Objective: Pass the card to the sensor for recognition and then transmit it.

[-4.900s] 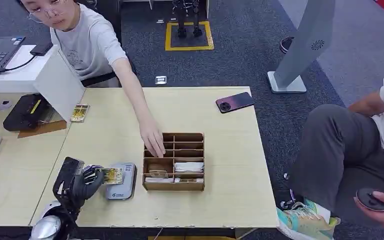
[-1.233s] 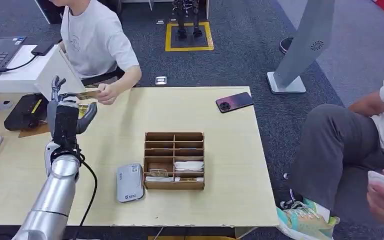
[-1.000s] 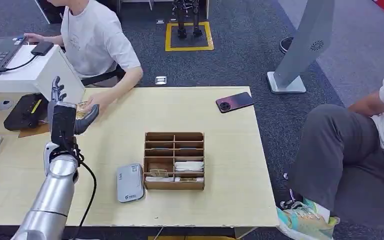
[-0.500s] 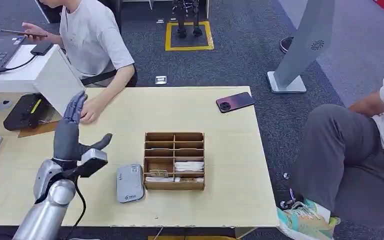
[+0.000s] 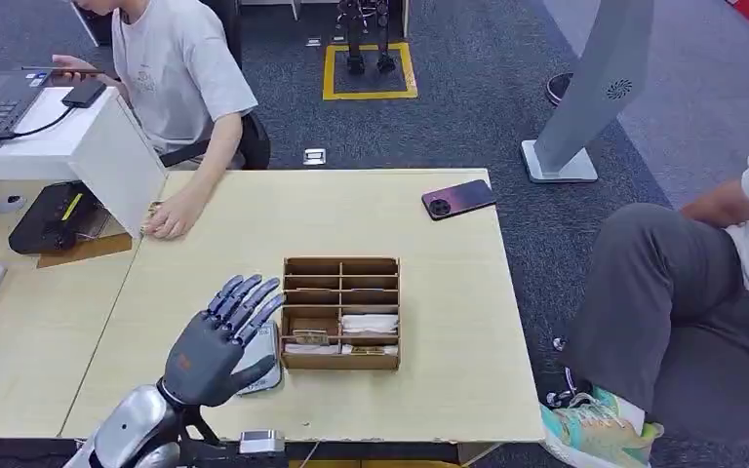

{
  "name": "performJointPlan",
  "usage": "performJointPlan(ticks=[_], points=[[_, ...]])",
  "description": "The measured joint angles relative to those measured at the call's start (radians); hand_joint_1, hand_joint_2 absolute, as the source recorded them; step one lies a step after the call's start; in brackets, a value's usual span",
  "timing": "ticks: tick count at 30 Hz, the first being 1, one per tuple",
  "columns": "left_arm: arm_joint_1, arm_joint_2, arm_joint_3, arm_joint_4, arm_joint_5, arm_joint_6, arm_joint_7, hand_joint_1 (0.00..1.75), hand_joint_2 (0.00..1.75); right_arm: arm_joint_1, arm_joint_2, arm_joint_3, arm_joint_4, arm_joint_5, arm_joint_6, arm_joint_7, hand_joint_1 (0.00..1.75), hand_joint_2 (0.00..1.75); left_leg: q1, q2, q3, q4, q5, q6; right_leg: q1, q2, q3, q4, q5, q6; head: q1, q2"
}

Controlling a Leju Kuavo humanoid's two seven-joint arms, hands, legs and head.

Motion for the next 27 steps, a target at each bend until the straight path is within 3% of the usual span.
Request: performJointPlan(ticks=[15,22,27], points=[[-0.01,-0.003,-0.041,0.0,0.004,0.012,0.021,0.0,1.75,0.0,0.0,0.0,0.0,0.003,0.0,0.006,0.0,1.75,0.0,0.0,0.0,0.0,0.0,0.0,0.0,0.0,0.0,0.0,0.0,0.0,0.0,0.0],[-0.037,-0.059,-0.041,0.009,0.016,0.092,0.112,0.0,1.75,0.0,0.0,0.0,0.0,0.008,-0.014,0.008,0.0,1.75,0.0,0.0,0.0,0.0,0.0,0.0,0.0,0.0,0.0,0.0,0.0,0.0,0.0,0.0],[-0.068,-0.098,-0.041,0.039,-0.015,0.085,0.142,0.0,1.75,0.0,0.0,0.0,0.0,0.015,-0.013,0.008,0.0,1.75,0.0,0.0,0.0,0.001,0.0,0.0,0.0,0.0,0.0,0.0,0.0,0.0,0.0,0.0]])
